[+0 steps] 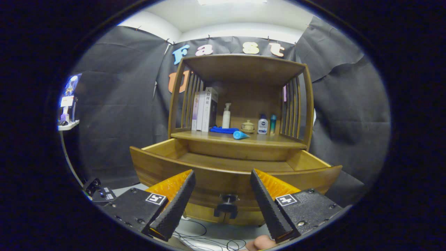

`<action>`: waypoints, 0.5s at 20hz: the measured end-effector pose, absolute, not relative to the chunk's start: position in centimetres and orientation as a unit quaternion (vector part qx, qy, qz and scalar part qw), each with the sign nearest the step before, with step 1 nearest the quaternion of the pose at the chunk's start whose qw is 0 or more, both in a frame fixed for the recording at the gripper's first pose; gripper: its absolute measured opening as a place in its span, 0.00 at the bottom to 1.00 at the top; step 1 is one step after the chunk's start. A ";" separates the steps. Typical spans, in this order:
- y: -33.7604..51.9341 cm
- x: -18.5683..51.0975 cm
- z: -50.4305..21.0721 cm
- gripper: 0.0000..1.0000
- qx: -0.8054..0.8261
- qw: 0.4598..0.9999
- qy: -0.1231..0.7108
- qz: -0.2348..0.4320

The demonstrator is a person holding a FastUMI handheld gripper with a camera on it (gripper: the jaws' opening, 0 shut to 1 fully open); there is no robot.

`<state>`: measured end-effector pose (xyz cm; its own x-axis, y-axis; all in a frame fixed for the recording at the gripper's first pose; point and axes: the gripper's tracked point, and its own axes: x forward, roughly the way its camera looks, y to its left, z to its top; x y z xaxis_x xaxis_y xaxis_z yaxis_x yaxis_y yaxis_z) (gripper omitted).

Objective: Pull open the drawer, take out the items inside it, and place them on the countertop above the cabinet.

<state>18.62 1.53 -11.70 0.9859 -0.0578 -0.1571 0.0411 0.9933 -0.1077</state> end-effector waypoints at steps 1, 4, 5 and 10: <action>1.4 18.7 -12.4 0.99 -0.052 0.995 0.083 -0.029; 0.3 19.3 -14.1 0.99 -0.046 0.994 0.089 -0.051; -0.2 19.5 -14.6 0.99 -0.041 0.993 0.093 -0.058; -1.0 20.3 -15.7 0.99 -0.027 0.993 0.088 -0.067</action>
<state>20.27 -0.95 -15.68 0.9755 -0.1375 -0.1716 0.1279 0.9896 -0.0655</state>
